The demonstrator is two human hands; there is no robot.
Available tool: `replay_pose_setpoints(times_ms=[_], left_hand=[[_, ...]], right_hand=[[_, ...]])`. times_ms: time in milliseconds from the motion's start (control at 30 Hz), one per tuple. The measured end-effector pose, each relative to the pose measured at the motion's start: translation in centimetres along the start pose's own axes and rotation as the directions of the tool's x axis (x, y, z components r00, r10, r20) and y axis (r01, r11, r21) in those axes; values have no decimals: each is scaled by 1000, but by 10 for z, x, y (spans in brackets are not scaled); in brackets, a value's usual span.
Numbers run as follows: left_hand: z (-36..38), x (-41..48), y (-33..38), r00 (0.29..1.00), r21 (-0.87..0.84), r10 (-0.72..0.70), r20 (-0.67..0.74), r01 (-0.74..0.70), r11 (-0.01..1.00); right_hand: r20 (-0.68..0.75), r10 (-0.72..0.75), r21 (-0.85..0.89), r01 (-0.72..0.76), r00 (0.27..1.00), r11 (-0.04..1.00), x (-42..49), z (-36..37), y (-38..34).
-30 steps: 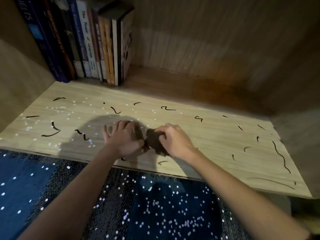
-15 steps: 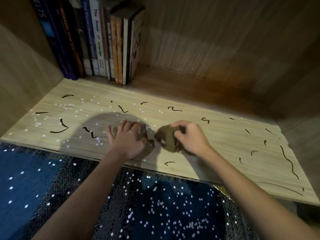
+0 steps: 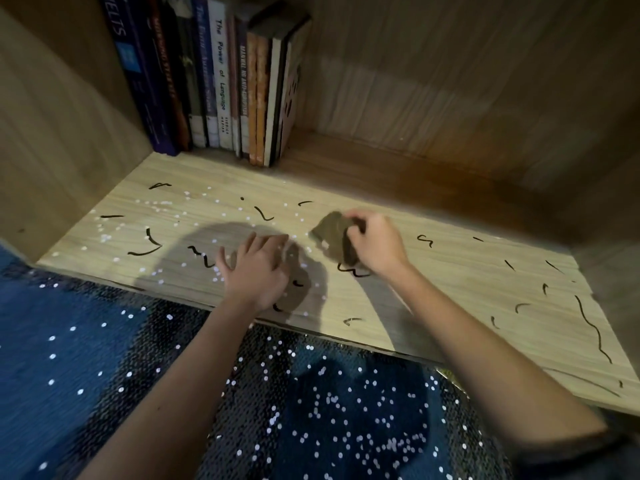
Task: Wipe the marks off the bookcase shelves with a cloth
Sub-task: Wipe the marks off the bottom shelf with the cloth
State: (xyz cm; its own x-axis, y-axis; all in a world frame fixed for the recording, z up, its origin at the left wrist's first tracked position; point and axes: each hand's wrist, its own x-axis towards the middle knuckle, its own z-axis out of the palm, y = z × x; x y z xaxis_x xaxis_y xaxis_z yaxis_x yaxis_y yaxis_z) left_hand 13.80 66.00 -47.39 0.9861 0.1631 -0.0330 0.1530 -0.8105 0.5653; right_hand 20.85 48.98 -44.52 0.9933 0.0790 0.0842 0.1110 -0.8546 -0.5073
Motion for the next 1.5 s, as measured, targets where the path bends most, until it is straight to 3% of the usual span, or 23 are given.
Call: replay_pose_setpoints(times_ms=[67, 133, 267, 400, 500, 600, 667, 800, 867, 1000, 1100, 1200, 1500], left_hand=[[-1, -8, -6, 996, -14, -20, -88, 19, 1000], [0, -20, -14, 991, -8, -28, -132, 27, 1000], [-1, -44, -35, 972, -18, -65, -227, 63, 998], [10, -69, -48, 950, 5, -52, -309, 56, 998], [16, -85, -49, 941, -10, -30, -337, 28, 1000], [15, -95, -50, 939, -54, -48, -340, 32, 998], [14, -102, -48, 945, -93, -68, -321, 40, 995], [7, -114, -44, 960, -82, -60, -273, 39, 996], [-2, -116, -43, 980, 39, 23, -200, -16, 999], [-26, -108, -29, 993, 216, 112, -46, -99, 971], [-30, -103, -38, 996, 303, 89, -14, -80, 950], [-29, -100, -50, 998, 366, 68, 2, -64, 928], [-22, -97, -12, 980, 357, -185, 71, 148, 922]], right_hand=[[-46, -8, -163, 0, 999, 987, 33, 2, 5], [7, -42, -243, 42, 999, 969, 42, 15, 5], [112, -217, -173, 234, 970, 957, -11, 32, -16], [269, -372, -81, 405, 889, 911, -94, 16, -22], [314, -331, 31, 339, 890, 940, -126, 2, -13], [176, -233, -30, 242, 956, 970, -120, -4, -18], [161, -219, -135, 241, 962, 961, -123, -1, -25], [358, -225, -188, 305, 906, 934, -163, 5, -40], [316, -230, -147, 287, 920, 946, -166, -2, -45], [79, -248, -187, 259, 966, 948, -168, 0, -36], [112, -285, -147, 300, 952, 943, -173, 17, -22], [-76, -304, -66, 299, 950, 952, -172, 17, -16], [122, -349, -87, 361, 929, 929, -156, 0, -20]])
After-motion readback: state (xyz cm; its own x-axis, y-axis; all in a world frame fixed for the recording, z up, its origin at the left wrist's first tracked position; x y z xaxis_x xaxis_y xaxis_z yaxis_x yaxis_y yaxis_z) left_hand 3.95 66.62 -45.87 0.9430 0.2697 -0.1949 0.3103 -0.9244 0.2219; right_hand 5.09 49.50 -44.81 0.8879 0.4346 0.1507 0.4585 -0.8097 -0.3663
